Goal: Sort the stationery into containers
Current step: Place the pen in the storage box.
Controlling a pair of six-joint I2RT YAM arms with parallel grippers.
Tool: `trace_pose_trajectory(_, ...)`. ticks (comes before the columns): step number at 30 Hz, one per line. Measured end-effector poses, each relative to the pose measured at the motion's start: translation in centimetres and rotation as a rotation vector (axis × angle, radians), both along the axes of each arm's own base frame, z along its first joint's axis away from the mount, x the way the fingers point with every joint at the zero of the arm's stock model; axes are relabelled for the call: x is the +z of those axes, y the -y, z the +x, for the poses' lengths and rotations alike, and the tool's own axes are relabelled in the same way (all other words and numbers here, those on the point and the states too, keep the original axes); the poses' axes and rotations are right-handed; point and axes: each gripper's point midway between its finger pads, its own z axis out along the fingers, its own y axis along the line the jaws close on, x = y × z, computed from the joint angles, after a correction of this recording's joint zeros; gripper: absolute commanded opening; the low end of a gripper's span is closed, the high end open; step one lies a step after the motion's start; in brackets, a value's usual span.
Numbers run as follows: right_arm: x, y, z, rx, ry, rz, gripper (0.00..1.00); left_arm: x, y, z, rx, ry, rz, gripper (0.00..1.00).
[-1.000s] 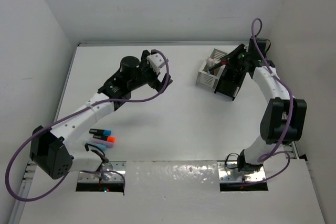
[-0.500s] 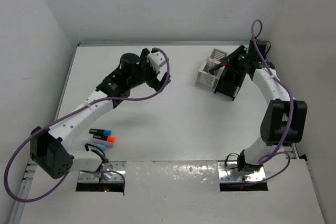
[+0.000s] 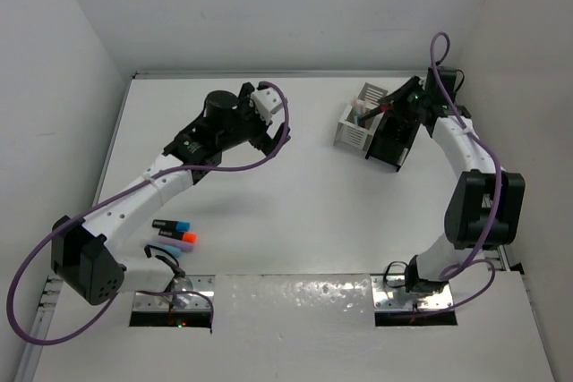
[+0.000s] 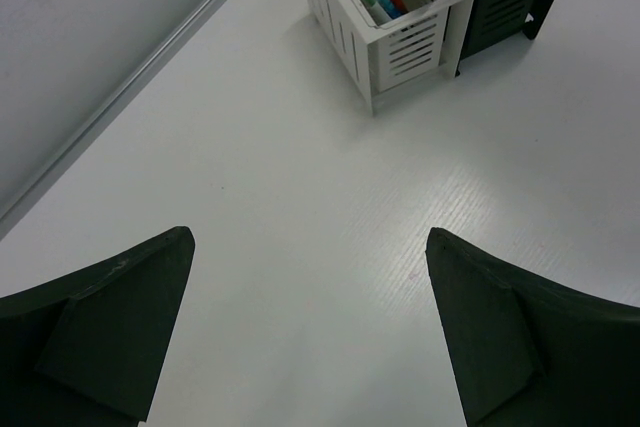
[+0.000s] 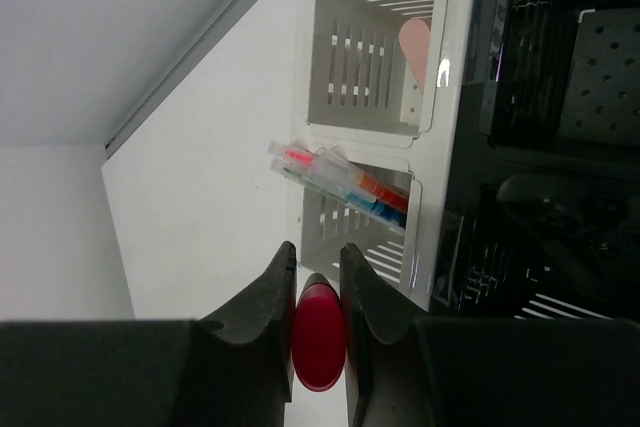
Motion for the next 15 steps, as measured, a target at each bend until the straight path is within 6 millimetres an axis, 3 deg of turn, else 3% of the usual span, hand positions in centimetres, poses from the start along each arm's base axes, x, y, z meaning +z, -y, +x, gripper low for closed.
trace_pose_trajectory(5,0.2,0.2,0.1,-0.005,-0.005,-0.011,0.00,0.1,-0.1,0.0,0.002,0.001,-0.001,1.00)
trace_pose_trajectory(11,2.7,0.7,2.1,-0.006,0.055,-0.026,0.00,0.4,-0.2,0.0,0.005,0.011,-0.008,1.00)
trace_pose_trajectory(15,2.7,1.6,2.2,-0.029,0.053,-0.044,0.00,0.1,-0.5,0.0,0.012,0.012,-0.009,1.00)
